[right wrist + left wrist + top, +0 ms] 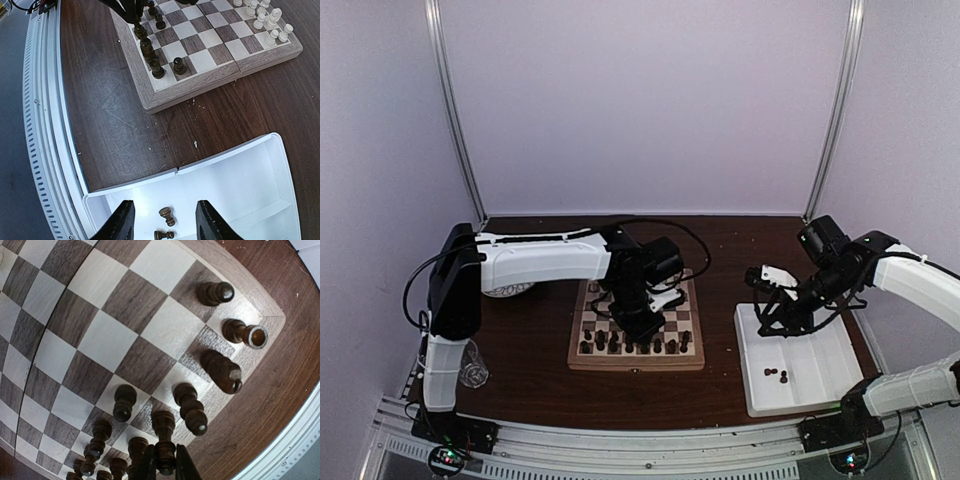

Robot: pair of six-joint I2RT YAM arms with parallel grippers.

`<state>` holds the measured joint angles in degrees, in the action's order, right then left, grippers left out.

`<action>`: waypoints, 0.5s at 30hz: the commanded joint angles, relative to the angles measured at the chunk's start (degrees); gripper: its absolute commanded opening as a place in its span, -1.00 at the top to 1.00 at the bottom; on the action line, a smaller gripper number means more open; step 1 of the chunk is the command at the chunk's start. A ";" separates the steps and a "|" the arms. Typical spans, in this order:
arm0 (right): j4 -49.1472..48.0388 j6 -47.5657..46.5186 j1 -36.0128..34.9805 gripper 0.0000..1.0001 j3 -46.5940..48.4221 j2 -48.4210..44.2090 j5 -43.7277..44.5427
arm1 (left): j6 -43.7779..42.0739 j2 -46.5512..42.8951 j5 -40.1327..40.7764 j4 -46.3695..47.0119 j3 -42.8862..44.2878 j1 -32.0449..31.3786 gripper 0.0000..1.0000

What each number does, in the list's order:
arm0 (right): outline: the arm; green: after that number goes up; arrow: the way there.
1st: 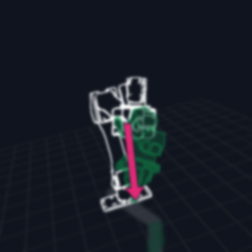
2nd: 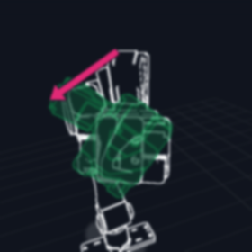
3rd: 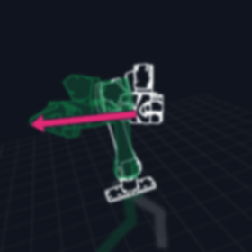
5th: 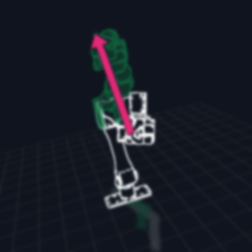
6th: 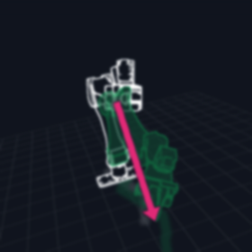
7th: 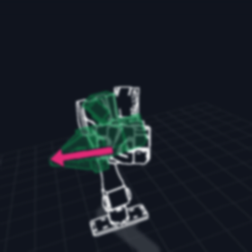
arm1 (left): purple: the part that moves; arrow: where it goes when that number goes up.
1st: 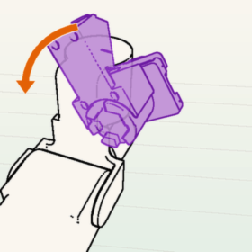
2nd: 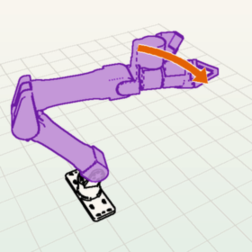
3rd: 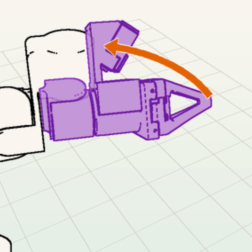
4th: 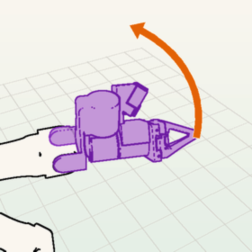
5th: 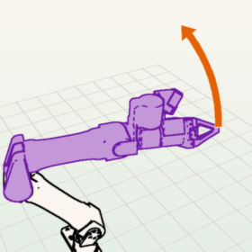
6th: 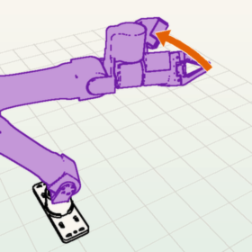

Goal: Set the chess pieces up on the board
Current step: Place the king at d8.

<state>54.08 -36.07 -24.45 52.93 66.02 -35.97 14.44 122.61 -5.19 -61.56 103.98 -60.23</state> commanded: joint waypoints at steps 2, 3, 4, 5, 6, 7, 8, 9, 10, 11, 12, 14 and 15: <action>-0.21 -0.66 0.19 0.10 -0.37 0.09 -0.23 | -0.31 1.05 0.01 -1.10 2.19 -0.33 0.64; -0.13 -0.66 0.15 0.10 -0.37 0.08 -0.20 | -0.43 1.06 0.07 -1.44 2.40 -0.34 0.60; -0.08 -0.66 0.18 0.10 -0.37 0.08 -0.24 | -0.44 1.06 0.09 -1.78 2.63 -0.36 0.55; -0.06 -0.66 0.19 0.10 -0.37 0.07 -0.24 | -0.43 1.06 0.06 -2.33 3.01 -0.49 0.50; -0.04 -0.66 0.19 0.10 -0.30 0.03 -0.25 | -0.50 0.98 0.09 -2.97 3.51 -0.55 0.46; 0.00 -0.66 0.19 0.10 -0.24 -0.01 -0.25 | -0.53 0.86 0.25 -4.15 4.15 -0.59 0.39; -0.02 -0.54 0.19 0.10 -0.21 -0.08 -0.32 | -0.47 0.61 0.61 -4.98 4.80 -0.59 0.36; 0.11 -0.42 0.15 0.10 -0.07 -0.19 -0.59 | -0.32 0.17 1.07 -5.38 5.24 -0.57 0.35; 0.25 -0.36 0.18 0.10 0.12 -0.23 -0.59 | -0.17 -0.42 1.71 -5.78 5.71 -0.59 0.33; 0.43 -0.39 0.19 0.10 0.28 -0.34 -0.49 | -0.06 -1.08 2.60 -6.45 6.33 -0.53 0.32; 0.67 -0.59 0.19 0.10 0.39 -0.48 -0.07 | -0.18 -1.71 3.68 -7.44 7.44 -0.55 0.30; 1.60 -1.44 0.19 0.10 0.42 -0.90 1.27 | -0.54 -3.09 6.42 -9.16 9.10 -0.55 0.27; 2.20 -2.06 0.19 0.10 0.42 -1.08 2.00 | -0.74 -3.91 7.26 -9.48 9.47 -0.59 0.26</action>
<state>54.28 -36.27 -24.45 52.93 66.02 -35.92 14.44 123.33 -2.90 -67.09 109.89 -60.60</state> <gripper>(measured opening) 0.449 0.359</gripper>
